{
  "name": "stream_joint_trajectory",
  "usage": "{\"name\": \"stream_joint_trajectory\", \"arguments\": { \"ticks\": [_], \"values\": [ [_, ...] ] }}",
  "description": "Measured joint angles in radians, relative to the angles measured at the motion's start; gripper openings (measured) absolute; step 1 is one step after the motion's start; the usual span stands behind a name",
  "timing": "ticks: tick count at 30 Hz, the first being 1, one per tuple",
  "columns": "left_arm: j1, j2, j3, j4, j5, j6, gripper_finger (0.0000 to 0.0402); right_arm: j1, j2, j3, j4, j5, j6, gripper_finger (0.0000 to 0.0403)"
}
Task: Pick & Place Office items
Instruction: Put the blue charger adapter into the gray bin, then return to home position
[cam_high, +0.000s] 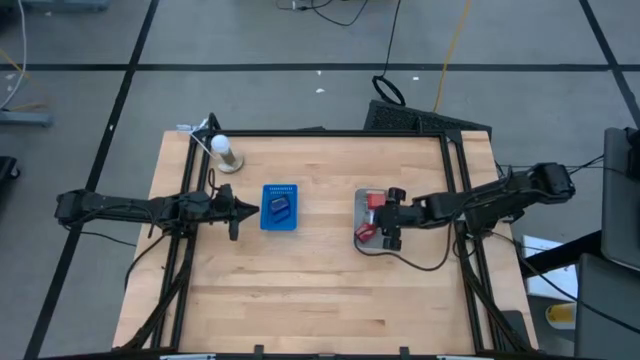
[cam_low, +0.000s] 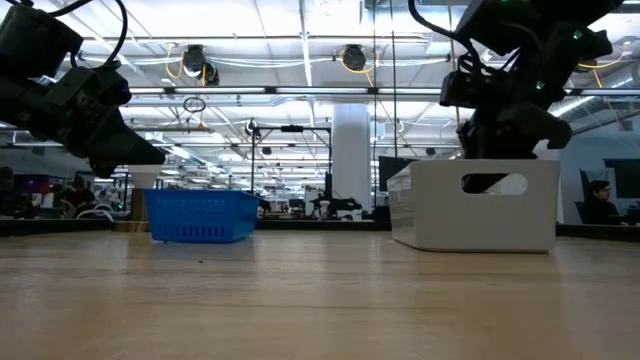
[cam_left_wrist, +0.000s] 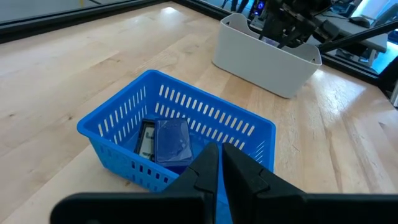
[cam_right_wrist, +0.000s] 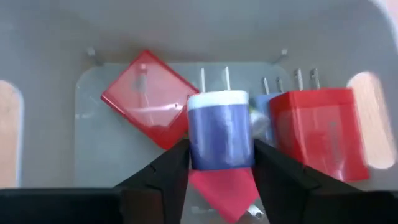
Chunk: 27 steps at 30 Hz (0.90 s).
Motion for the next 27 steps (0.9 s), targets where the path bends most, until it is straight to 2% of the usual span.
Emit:
{"name": "stream_joint_trajectory", "arguments": {
  "ticks": [9, 13, 18, 21, 24, 27],
  "values": [
    [0.000, 0.000, 0.000, -0.001, 0.001, 0.006, 0.0021, 0.000, -0.081, 0.000, 0.078, 0.002, 0.001, 0.0206],
    [0.000, 0.000, 0.001, -0.003, 0.001, 0.025, 0.0021, 0.000, -0.167, 0.000, 0.140, 0.002, -0.005, 0.0203],
    [0.000, -0.002, 0.055, -0.100, 0.004, 0.147, 0.0021, 0.000, -0.321, -0.007, 0.202, 0.001, -0.069, 0.0190],
    [0.000, -0.003, 0.135, -0.168, 0.053, 0.229, 0.0021, 0.001, -0.435, -0.068, 0.343, -0.012, -0.078, 0.0172],
    [0.000, -0.003, 0.214, -0.198, 0.117, 0.278, 0.0021, -0.002, -0.554, -0.180, 0.549, -0.072, -0.080, 0.0148],
    [0.000, -0.005, 0.263, -0.201, 0.156, 0.350, 0.0014, -0.010, -0.664, -0.303, 0.679, -0.051, -0.060, 0.0120]
  ]
}}
